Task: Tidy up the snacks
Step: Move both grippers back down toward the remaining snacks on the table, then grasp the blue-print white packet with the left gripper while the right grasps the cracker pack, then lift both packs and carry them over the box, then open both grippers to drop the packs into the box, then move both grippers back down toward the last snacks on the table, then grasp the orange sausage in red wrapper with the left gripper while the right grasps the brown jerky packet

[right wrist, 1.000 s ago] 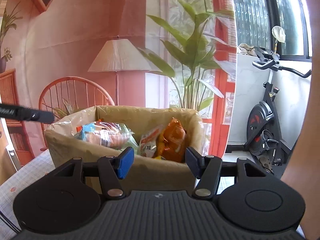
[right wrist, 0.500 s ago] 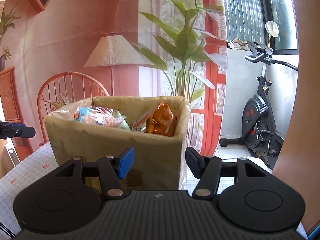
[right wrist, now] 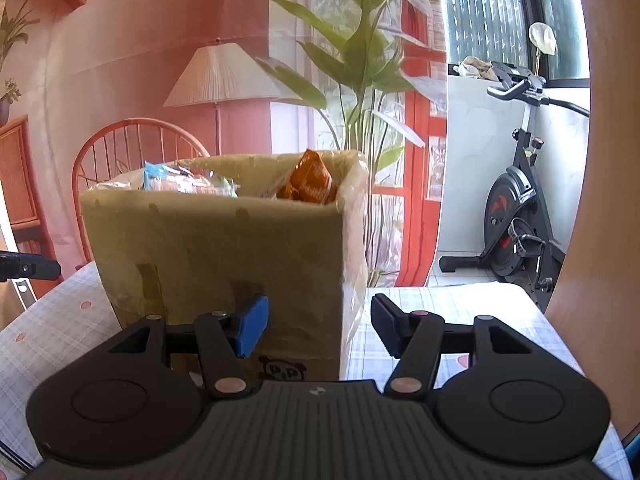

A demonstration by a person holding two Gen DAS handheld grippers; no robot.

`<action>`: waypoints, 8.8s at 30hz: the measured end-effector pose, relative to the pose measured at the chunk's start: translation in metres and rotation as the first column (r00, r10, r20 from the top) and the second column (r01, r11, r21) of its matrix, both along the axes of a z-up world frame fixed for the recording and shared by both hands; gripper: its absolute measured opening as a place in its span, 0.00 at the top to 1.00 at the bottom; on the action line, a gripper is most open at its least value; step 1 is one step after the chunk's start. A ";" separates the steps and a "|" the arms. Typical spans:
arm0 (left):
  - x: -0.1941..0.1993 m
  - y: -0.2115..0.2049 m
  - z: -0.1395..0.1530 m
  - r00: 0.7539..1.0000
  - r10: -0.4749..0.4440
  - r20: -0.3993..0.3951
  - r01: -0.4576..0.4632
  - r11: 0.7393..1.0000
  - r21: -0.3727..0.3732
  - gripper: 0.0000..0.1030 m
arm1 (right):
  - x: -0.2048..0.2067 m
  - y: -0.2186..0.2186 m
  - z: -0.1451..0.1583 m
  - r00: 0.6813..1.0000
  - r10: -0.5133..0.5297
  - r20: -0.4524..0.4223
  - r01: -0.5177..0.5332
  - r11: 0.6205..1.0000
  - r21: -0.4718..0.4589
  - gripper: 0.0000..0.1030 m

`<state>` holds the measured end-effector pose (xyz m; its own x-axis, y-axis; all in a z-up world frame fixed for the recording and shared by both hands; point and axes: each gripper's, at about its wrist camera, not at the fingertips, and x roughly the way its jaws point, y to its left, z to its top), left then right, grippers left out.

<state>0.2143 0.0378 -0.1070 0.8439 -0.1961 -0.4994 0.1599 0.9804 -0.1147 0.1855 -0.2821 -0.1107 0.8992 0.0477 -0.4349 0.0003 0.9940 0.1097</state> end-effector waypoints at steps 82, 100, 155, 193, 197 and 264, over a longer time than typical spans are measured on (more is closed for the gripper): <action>-0.004 0.004 -0.119 0.970 0.010 -0.243 -0.039 0.993 -0.112 0.47 | 0.032 -0.027 -0.113 0.942 0.080 -0.327 -0.031 0.988 0.152 0.27; -0.022 0.003 -0.122 0.975 0.017 -0.221 -0.046 0.991 -0.127 0.47 | 0.004 0.029 -0.127 0.961 0.049 -0.270 -0.061 0.998 -0.035 0.43; -0.046 -0.008 -0.031 0.997 -0.054 0.055 0.060 0.990 -0.125 0.57 | -0.023 0.028 -0.078 0.993 0.100 -0.065 -0.099 0.995 0.025 0.52; 0.170 -0.043 0.091 0.993 -0.098 0.058 0.103 0.991 -0.085 0.38 | 0.168 0.048 0.051 0.996 0.091 -0.012 -0.092 0.988 -0.127 0.41; 0.154 -0.038 0.089 0.993 -0.105 0.052 0.109 0.990 -0.091 0.35 | 0.154 0.048 0.055 0.995 0.101 0.013 -0.099 0.988 -0.120 0.40; -0.001 -0.057 -0.117 0.977 -0.039 -0.207 0.040 0.999 0.003 0.64 | 0.022 0.063 -0.109 0.977 0.114 -0.178 -0.089 0.986 0.141 0.40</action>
